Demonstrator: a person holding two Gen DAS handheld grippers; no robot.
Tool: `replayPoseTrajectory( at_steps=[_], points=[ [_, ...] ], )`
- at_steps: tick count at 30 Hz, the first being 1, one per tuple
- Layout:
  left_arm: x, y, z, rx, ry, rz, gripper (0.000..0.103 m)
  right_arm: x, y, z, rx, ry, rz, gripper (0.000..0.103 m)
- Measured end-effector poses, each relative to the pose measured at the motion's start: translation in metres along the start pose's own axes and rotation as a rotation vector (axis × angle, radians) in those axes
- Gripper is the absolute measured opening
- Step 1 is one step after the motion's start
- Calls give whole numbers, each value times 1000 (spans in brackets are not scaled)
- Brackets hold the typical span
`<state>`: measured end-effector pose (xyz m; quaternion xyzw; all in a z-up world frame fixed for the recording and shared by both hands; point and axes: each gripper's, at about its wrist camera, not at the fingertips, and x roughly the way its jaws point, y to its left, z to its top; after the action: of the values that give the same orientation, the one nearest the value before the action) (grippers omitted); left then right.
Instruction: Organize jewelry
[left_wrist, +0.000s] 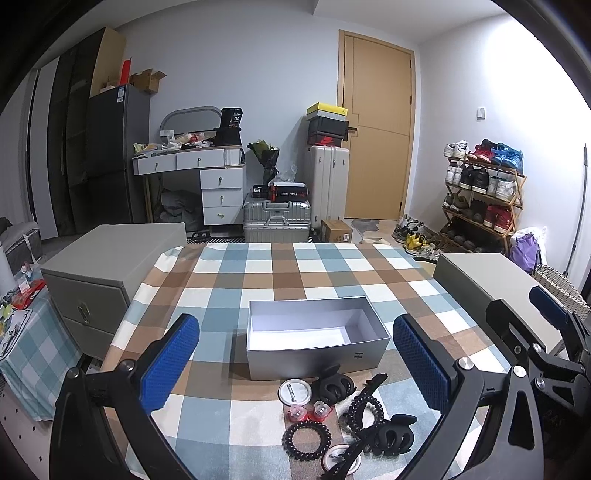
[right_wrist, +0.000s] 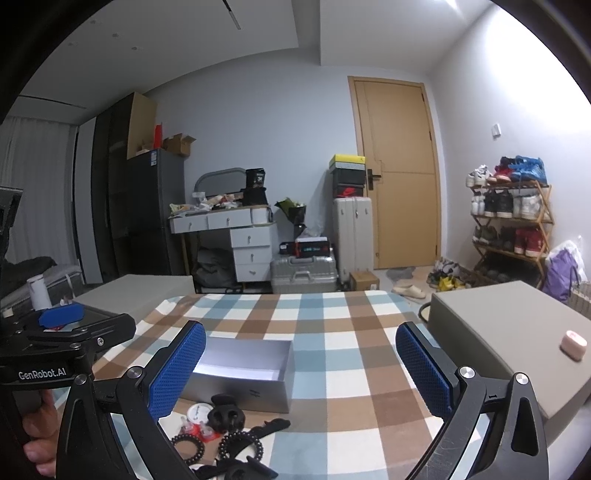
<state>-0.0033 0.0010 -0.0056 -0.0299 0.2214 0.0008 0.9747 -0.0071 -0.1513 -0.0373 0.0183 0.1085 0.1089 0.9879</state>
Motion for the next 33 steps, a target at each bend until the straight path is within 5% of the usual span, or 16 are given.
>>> replayPoseTrajectory(
  at_steps=[33],
  points=[
    [5, 3, -9, -2, 35, 7, 102, -1, 4, -3, -25, 1, -14, 103]
  ],
)
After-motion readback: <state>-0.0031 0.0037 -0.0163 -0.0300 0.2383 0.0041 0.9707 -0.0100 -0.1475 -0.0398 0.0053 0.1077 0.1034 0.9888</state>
